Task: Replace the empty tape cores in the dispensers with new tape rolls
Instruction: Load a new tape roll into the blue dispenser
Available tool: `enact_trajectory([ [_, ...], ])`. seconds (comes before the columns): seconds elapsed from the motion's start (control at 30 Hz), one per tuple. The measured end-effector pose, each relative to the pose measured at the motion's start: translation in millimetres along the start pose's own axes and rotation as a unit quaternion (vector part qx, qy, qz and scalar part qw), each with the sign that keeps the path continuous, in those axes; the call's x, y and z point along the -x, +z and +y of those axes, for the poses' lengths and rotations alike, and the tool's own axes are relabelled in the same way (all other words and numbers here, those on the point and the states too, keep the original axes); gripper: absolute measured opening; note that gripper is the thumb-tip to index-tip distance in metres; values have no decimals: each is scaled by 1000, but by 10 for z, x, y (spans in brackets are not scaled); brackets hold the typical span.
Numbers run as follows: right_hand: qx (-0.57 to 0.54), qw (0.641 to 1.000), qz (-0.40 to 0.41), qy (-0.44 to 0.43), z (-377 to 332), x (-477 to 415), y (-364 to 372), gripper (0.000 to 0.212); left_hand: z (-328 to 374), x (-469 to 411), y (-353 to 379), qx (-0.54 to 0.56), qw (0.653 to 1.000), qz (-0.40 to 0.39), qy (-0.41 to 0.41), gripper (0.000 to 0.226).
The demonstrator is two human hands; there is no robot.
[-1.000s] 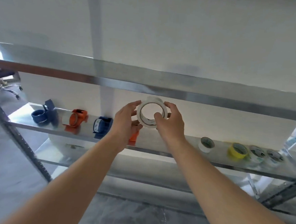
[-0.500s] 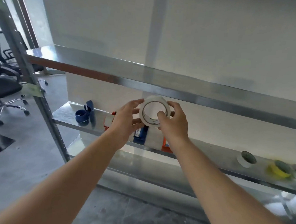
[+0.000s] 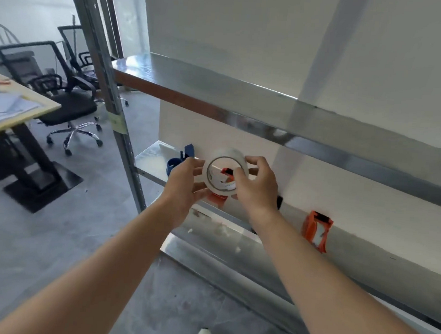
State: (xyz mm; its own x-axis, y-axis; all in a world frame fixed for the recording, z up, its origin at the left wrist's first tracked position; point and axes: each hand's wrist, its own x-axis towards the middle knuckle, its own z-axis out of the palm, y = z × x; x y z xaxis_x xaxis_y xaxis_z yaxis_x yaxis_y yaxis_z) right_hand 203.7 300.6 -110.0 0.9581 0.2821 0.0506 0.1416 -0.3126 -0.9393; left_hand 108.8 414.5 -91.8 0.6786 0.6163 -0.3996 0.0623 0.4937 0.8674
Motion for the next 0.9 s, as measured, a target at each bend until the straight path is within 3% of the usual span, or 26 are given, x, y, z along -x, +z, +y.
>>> enact_trajectory([
  [0.27, -21, 997, -77, 18, 31, -686, 899, 24, 332, -758, -340, -33, 998, 46, 15, 27],
  [0.47, -8, 997, -74, 29, -110, -951, 1373, 28, 567, -1180, -596, -37, 998, 42, 13, 27],
  [0.6, 10, 998, -41, 36, -193, -1029, 1716, 29, 710, -1562, -874, -50, 998, 24, 2, 35],
  [0.9, 1, 992, 75, 98, -507, -821, 2353, 26, 1118, -2061, -1508, -125, 987, -99, -4, 31],
])
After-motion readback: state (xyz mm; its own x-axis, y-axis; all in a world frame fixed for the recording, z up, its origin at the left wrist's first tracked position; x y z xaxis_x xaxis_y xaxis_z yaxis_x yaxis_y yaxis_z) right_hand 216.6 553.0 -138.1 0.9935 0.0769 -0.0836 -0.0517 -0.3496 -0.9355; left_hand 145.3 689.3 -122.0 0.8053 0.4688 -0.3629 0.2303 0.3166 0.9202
